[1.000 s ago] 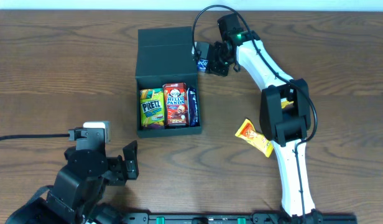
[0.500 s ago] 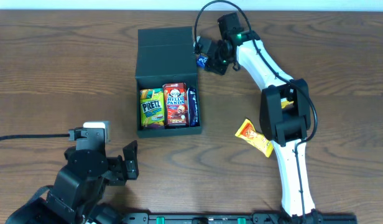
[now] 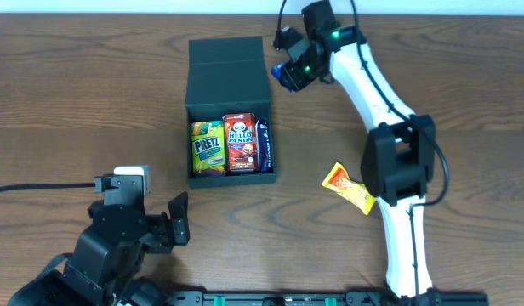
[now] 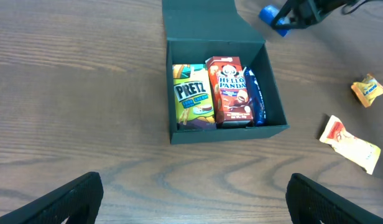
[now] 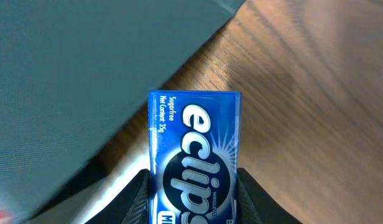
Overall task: Pack container
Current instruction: 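Lift the Eclipse tin over the box and lower it beside the Dairy Milk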
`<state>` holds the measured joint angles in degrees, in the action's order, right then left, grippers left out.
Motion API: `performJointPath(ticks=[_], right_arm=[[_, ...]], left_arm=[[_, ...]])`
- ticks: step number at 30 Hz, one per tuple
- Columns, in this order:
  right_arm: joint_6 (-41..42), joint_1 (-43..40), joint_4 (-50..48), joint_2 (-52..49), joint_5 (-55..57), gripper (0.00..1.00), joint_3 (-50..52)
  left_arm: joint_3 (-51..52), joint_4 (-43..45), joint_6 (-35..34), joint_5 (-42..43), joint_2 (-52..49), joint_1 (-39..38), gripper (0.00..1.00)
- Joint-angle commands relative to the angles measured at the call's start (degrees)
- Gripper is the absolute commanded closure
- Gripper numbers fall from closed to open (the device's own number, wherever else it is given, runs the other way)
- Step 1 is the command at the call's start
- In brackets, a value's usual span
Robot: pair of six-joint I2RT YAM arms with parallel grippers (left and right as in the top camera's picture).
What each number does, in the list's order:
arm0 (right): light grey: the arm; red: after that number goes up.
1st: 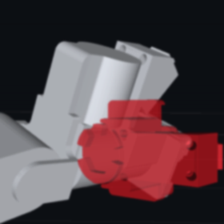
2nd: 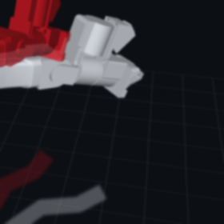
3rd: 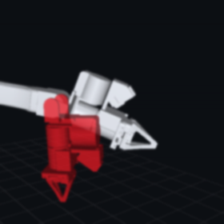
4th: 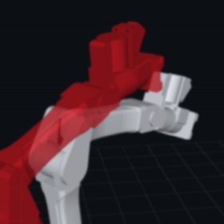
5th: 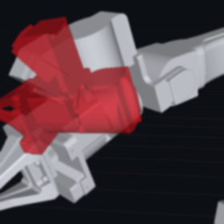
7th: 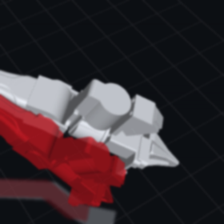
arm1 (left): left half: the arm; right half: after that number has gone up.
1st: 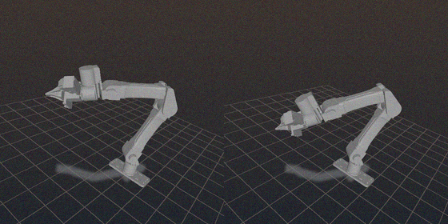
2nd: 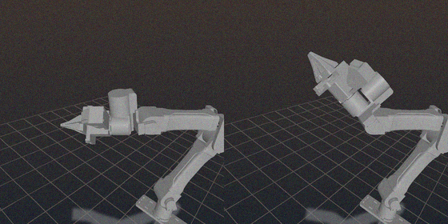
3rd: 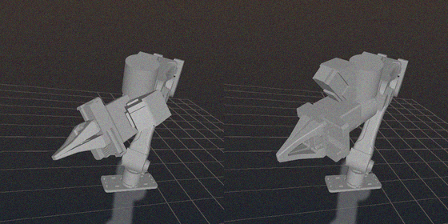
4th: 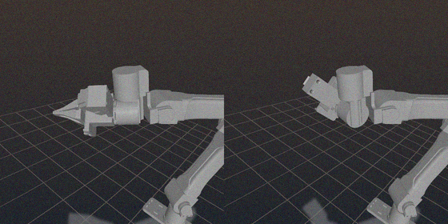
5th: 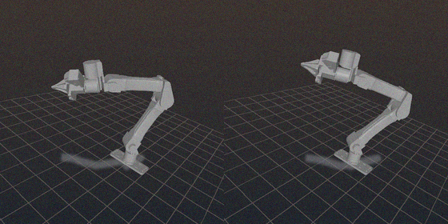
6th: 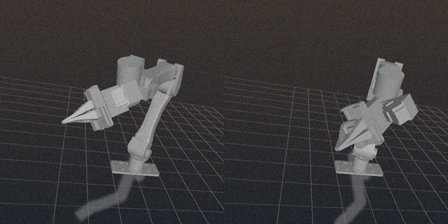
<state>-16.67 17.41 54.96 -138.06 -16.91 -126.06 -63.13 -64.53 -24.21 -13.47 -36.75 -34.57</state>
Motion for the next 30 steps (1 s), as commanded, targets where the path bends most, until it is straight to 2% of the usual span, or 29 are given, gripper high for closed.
performJointPath(ticks=[1,11,19,23,26,30], right_arm=[[9.38,-0.11,1.99,6.34,-0.50,0.99,-1.79],[18.91,5.57,12.68,11.45,0.57,0.99,-1.79],[34.45,14.14,16.57,11.41,14.86,0.99,-1.75],[44.48,18.78,18.18,11.41,26.99,0.99,-1.60],[48.28,21.49,18.34,11.41,33.22,0.99,-1.27],[52.81,23.65,17.35,11.39,35.63,0.99,0.92]], left_arm=[[-0.35,-0.22,-0.66,-0.02,0.11,0.04,0.05],[-0.35,-0.22,-0.66,-0.02,0.11,0.04,0.05],[-0.35,-0.22,-0.66,-0.02,0.11,0.04,0.05],[-0.35,-0.22,-0.66,-0.02,0.11,0.04,0.05],[-0.35,-0.22,-0.66,-0.02,0.11,0.04,0.05],[-0.35,-0.22,-0.66,-0.02,0.11,0.04,0.05]])
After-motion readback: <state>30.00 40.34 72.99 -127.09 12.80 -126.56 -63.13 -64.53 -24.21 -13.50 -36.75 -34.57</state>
